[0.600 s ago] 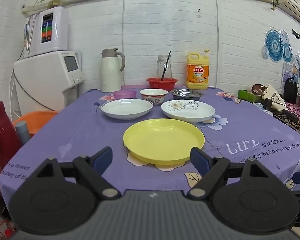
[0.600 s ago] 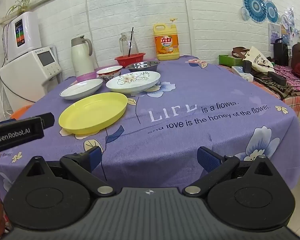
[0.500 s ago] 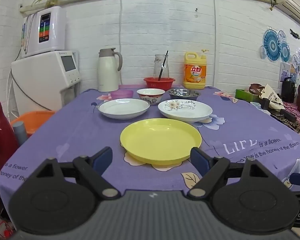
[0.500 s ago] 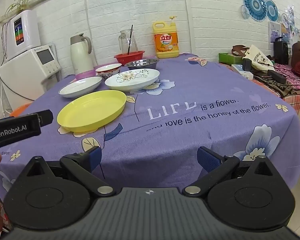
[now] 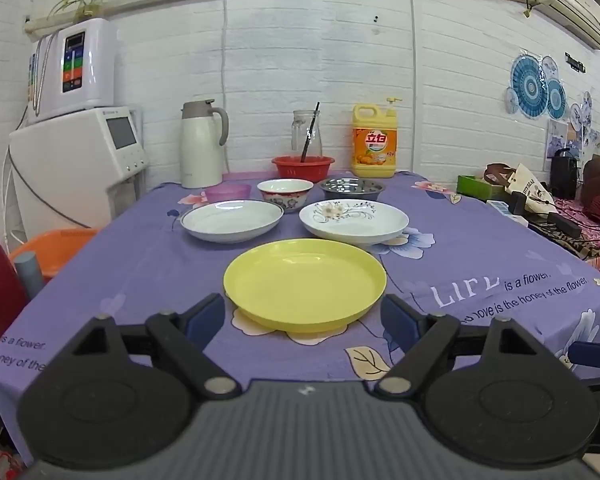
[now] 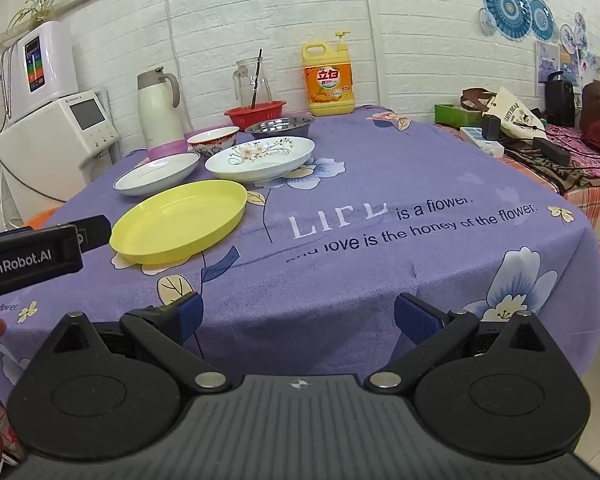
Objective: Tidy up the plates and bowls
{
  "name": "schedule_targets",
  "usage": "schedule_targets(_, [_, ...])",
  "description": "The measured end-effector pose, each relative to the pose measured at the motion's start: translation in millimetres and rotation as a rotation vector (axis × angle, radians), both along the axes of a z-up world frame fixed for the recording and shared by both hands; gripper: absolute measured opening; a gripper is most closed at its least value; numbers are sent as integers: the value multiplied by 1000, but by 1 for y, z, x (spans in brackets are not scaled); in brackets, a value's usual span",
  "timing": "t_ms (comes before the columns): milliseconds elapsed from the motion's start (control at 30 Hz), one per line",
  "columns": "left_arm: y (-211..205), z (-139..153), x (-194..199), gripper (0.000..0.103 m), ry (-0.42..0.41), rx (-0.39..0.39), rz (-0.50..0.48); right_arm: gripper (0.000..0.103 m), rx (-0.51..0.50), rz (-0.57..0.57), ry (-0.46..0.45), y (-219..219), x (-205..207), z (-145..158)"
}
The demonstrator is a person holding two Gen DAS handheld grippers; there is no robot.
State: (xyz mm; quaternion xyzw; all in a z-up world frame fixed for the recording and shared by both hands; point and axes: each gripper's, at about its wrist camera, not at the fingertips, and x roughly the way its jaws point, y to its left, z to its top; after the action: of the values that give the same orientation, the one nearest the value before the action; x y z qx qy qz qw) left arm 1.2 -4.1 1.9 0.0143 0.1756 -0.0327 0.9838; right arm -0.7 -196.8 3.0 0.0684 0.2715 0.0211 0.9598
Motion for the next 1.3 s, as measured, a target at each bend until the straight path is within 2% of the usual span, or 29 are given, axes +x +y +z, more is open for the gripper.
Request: schedule_targets(1300, [5,-9,6,83,31,-21,-30,103,10,9,19,1,0,-6])
